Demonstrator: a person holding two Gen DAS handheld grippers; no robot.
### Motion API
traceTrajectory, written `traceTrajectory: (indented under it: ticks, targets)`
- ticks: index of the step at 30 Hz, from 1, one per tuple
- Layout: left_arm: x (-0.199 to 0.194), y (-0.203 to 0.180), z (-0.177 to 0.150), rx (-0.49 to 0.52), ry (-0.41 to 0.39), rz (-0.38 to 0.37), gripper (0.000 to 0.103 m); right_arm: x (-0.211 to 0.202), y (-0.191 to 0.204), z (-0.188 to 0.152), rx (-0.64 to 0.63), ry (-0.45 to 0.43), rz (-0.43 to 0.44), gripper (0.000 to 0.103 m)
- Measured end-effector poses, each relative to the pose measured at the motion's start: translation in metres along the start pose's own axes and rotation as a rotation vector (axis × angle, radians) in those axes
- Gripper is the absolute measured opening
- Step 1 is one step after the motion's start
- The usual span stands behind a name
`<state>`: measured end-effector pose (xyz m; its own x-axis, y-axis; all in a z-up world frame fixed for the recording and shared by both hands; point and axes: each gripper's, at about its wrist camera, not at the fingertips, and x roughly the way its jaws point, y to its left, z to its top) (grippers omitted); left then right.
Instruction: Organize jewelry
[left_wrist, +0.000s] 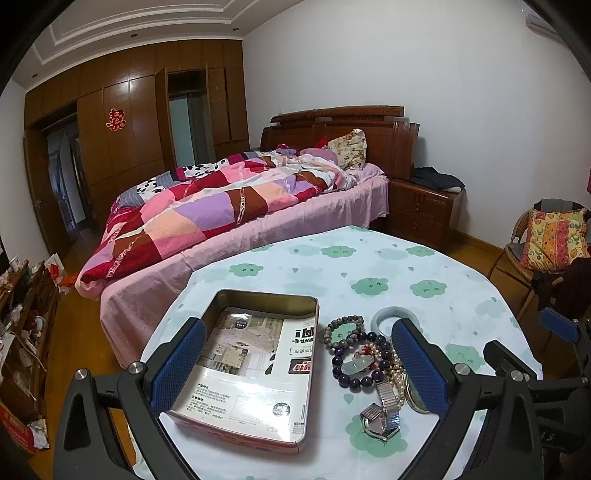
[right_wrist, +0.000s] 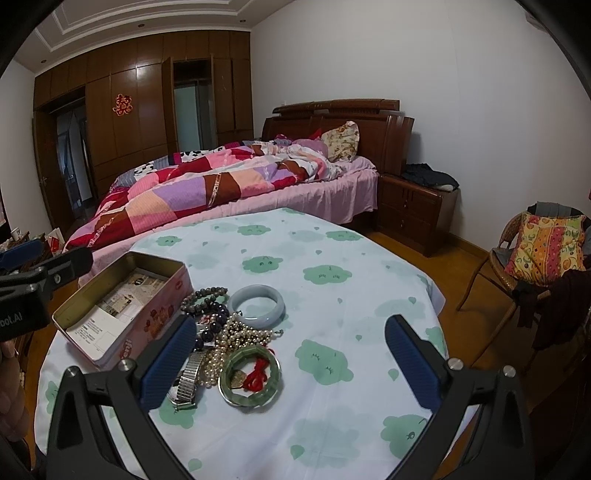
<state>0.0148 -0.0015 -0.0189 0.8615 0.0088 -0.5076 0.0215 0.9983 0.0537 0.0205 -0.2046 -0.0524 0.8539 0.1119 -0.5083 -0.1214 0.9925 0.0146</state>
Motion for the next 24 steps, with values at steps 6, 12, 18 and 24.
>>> traceTrajectory:
  ticks: [6,12,18,24]
  targets:
    - [0.001,0.0002,-0.0015,-0.004,0.008,-0.004,0.101,0.0005,-0.0001,-0.0005,0.0,0.001,0.0,0.103]
    - [0.0016,0.0004,-0.0024,-0.005,0.01,-0.008,0.101,0.0006,0.0001,-0.0004,0.001,0.002,0.0,0.103]
    - [0.0026,0.0001,-0.0041,-0.006,0.013,-0.007,0.101,0.0008,-0.0001,-0.0005,0.001,0.003,0.0,0.103]
    - [0.0062,0.001,-0.0082,-0.002,0.025,-0.008,0.101,0.0016,-0.0022,-0.0029,0.002,0.006,-0.004,0.103]
